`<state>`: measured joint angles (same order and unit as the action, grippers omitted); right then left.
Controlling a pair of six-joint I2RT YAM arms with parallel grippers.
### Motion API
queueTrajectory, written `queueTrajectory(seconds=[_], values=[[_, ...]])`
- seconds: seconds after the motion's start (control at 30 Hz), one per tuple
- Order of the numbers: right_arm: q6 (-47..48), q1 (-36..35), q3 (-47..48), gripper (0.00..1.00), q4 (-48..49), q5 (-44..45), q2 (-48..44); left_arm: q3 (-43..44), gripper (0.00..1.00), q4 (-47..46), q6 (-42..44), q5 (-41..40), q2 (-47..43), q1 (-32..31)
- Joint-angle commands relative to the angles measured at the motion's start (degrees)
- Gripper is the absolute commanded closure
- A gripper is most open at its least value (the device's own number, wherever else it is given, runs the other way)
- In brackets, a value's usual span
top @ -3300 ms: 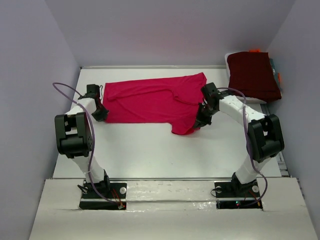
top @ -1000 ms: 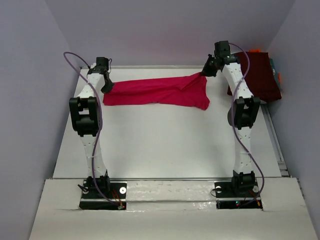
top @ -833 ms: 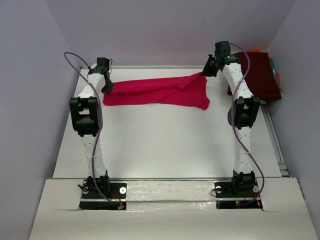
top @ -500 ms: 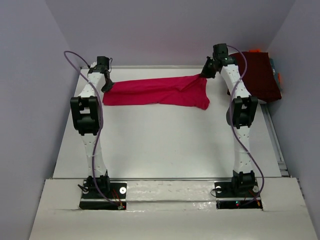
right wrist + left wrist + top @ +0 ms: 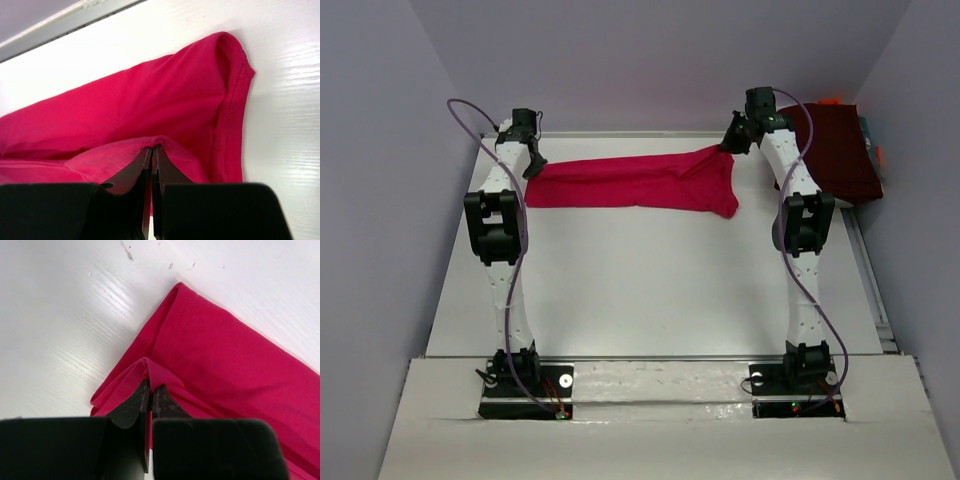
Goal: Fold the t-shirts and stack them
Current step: Fold the other side of the tshirt into a rectangle
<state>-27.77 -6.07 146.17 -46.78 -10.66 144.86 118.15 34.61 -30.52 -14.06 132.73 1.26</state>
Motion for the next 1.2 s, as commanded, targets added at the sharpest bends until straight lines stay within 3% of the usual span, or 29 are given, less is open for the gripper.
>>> queueTrajectory(seconds=[0.0, 0.23, 0.33, 0.37, 0.4, 0.47, 0.53, 0.6, 0.67, 0.77, 0.97, 1.17], values=[[1.3, 0.2, 0.3, 0.93, 3.6, 0.6, -0.5, 5.2, 0.94, 0.4, 0.6, -2.0, 0.8, 1.0], [1.9, 0.2, -1.6, 0.93, 3.4, 0.4, -0.5, 6.4, 0.94, -0.3, 0.6, -0.9, 2.2, 1.6], [2.1, 0.2, -1.9, 0.93, 3.3, 0.2, -0.5, 6.3, 0.86, -0.4, 1.0, 0.1, 2.9, 1.6], [2.1, 0.2, -2.2, 0.93, 3.4, -0.2, -0.4, 6.1, 0.78, -0.4, 1.1, 0.7, 3.0, 1.6], [2.2, 0.2, -2.3, 0.91, 3.5, -0.3, -0.4, 6.1, 0.63, -0.4, 1.2, 0.7, 3.1, 1.6], [2.2, 0.2, -2.6, 0.85, 3.5, -0.6, -0.2, 5.7, 0.41, -0.4, 1.3, 0.6, 3.2, 1.6], [2.5, 0.2, -2.6, 0.77, 3.3, -0.8, -0.2, 5.4, 0.27, -0.7, 1.8, 0.7, 3.0, 1.6], [2.8, 0.2, -2.7, 0.64, 3.3, -0.7, -0.2, 5.3, 0.22, -1.1, 2.0, 0.7, 2.7, 1.6], [3.2, 0.2, -2.8, 0.50, 3.3, -0.6, -0.4, 5.2, 0.20, -1.2, 2.0, 0.7, 2.4, 1.6], [3.2, 0.2, -2.9, 0.40, 3.1, -0.4, -0.7, 5.0, 0.20, -1.0, 1.5, 0.7, 1.9, 1.6], [2.2, 0.2, -5.0, 0.40, 1.1, -0.9, -3.0, 1.2, 0.20, -1.7, 1.1, -1.0, -2.0, 1.6], [0.3, -0.3, -8.1, 0.45, -7.0, -2.8, -5.6, -2.2, 0.20, -0.7, 1.6, -3.1, -7.4, 0.5]])
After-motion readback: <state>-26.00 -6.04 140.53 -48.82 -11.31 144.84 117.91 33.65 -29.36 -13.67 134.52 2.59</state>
